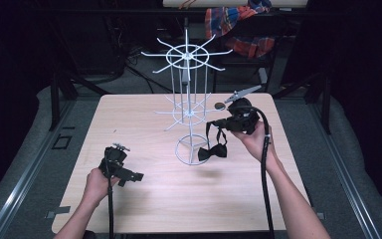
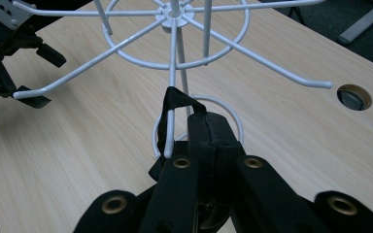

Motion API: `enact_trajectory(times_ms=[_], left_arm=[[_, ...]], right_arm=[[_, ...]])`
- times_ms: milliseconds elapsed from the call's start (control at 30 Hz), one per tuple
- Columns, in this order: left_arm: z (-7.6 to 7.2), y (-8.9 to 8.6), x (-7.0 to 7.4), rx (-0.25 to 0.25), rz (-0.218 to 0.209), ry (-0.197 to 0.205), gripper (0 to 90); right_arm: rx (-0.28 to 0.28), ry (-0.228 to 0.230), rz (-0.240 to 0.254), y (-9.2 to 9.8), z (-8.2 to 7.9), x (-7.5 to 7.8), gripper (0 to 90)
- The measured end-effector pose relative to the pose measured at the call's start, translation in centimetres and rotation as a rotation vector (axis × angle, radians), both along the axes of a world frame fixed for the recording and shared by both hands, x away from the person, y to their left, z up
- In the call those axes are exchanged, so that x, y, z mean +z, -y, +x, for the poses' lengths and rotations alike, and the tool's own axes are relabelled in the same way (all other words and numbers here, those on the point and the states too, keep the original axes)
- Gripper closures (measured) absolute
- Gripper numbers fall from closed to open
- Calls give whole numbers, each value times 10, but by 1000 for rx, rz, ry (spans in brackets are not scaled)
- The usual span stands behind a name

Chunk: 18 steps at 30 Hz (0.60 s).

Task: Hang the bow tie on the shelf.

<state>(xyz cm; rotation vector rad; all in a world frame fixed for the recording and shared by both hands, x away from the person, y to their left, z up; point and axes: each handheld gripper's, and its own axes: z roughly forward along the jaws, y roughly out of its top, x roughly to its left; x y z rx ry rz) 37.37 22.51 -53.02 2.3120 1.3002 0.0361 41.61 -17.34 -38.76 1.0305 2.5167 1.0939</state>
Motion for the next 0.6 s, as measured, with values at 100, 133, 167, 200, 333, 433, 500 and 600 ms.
enact_trajectory(times_ms=[100, 133, 167, 200, 333, 433, 500, 600], left_arm=[[0, 0, 0, 1, -1, 2, 0], [0, 0, 0, 0, -1, 2, 0], [0, 0, 0, 1, -1, 2, 0], [0, 0, 0, 0, 1, 3, 0], [0, 0, 0, 0, 0, -2, 0], [0, 0, 0, 0, 0, -2, 0], [0, 0, 0, 1, 0, 0, 0], [0, 0, 0, 0, 0, 0, 0]], right_arm=[[0, -6, 0, 0, 1, -2, 900], [0, -7, 3, 0, 2, -3, 900], [0, -7, 3, 0, 2, -3, 900], [-2, -11, 5, 0, 2, -3, 900], [-5, -14, 16, -2, 3, -6, 900], [1, -18, 16, -3, 5, -8, 900], [0, -23, 24, -3, 6, -9, 900], [5, -27, 30, -4, 7, -11, 900]])
